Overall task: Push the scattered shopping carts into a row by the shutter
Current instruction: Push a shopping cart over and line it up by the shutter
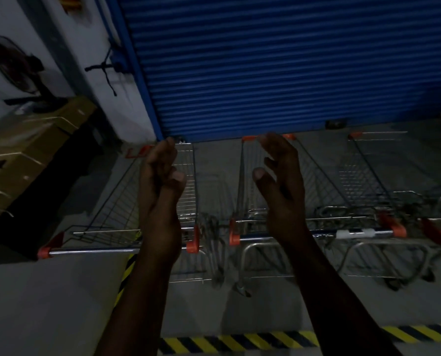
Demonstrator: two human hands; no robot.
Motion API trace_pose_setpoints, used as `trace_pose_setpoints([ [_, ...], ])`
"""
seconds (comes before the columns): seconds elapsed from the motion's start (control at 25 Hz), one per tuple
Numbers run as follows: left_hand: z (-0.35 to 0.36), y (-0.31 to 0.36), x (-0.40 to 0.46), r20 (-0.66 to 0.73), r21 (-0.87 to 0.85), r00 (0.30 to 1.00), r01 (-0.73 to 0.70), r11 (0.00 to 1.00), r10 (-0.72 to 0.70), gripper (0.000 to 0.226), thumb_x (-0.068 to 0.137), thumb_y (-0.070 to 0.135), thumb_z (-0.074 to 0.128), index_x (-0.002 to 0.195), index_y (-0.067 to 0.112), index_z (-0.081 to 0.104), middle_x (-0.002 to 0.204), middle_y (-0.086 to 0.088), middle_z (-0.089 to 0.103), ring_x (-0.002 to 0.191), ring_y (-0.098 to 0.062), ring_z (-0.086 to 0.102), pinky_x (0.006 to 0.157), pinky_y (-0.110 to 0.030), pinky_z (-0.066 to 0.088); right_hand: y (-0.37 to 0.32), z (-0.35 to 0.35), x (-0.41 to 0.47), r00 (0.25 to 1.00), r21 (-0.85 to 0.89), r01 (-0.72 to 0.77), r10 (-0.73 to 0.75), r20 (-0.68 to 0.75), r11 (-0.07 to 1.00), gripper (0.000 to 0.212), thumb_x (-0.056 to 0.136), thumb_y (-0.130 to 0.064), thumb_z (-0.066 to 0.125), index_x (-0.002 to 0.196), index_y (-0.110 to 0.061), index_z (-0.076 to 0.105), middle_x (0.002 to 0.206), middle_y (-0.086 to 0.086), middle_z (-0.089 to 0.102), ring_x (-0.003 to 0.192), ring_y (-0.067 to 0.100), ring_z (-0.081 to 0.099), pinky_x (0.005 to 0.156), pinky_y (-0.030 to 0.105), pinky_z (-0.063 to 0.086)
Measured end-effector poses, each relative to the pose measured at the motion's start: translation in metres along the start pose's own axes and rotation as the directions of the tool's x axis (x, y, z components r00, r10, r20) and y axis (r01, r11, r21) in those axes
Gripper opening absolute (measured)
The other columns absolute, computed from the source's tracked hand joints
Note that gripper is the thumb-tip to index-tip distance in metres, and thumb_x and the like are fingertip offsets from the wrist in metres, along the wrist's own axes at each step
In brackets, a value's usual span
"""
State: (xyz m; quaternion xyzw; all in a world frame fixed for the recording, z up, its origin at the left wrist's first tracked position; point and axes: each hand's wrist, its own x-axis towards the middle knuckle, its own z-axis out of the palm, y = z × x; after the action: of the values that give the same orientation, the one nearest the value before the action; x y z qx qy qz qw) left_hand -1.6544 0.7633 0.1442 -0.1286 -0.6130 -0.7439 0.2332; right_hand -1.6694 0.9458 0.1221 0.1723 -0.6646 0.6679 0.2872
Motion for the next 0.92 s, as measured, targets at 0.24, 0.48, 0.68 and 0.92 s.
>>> trace_pose_setpoints([
  [0.24,0.061,0.000,0.015,0.148,-0.074,0.988,-0.044,0.996,0.055,0.064,0.087,0.026,0.051,0.147,0.016,0.031,0.156,-0.010,0.037,0.146,-0.018,0.036,0.113,-0.026,0.033,-0.011,-0.051,0.008,0.999,-0.049,0.030,-0.032,-0.022,0.998,0.056,0.098,-0.020,0.042,0.150,-0.004,0.031,0.158,0.014,0.034,0.148,0.026,0.030,0.118,0.057,0.023],
  [0.48,0.103,-0.042,0.004,0.316,-0.057,0.948,0.053,0.997,-0.033,0.068,0.087,0.026,0.045,0.151,0.017,0.025,0.161,-0.003,0.029,0.150,-0.014,0.026,0.114,-0.018,0.027,0.005,-0.103,0.011,0.999,-0.154,0.029,-0.035,-0.035,0.988,0.054,0.098,-0.012,0.039,0.150,-0.009,0.029,0.159,0.016,0.030,0.149,0.030,0.026,0.121,0.055,0.020],
  [0.68,0.146,-0.098,-0.007,0.464,0.240,0.866,0.077,0.968,-0.184,0.054,0.096,0.022,0.049,0.149,0.012,0.043,0.155,0.003,0.043,0.143,-0.007,0.037,0.117,-0.020,0.027,0.048,-0.162,0.018,0.988,-0.246,-0.108,0.077,-0.133,0.963,0.046,0.097,-0.009,0.043,0.142,-0.003,0.043,0.145,0.007,0.047,0.138,0.015,0.042,0.113,0.028,0.032],
  [0.92,0.185,-0.195,-0.043,0.429,0.625,0.823,0.026,0.780,-0.372,0.038,0.091,0.032,0.046,0.102,0.011,0.075,0.103,0.005,0.072,0.097,-0.003,0.065,0.088,-0.017,0.046,0.149,-0.222,0.013,0.917,-0.707,-0.191,0.380,0.119,0.681,0.034,0.091,-0.019,0.038,0.085,-0.002,0.067,0.085,0.014,0.066,0.082,0.031,0.064,0.079,0.035,0.051],
])
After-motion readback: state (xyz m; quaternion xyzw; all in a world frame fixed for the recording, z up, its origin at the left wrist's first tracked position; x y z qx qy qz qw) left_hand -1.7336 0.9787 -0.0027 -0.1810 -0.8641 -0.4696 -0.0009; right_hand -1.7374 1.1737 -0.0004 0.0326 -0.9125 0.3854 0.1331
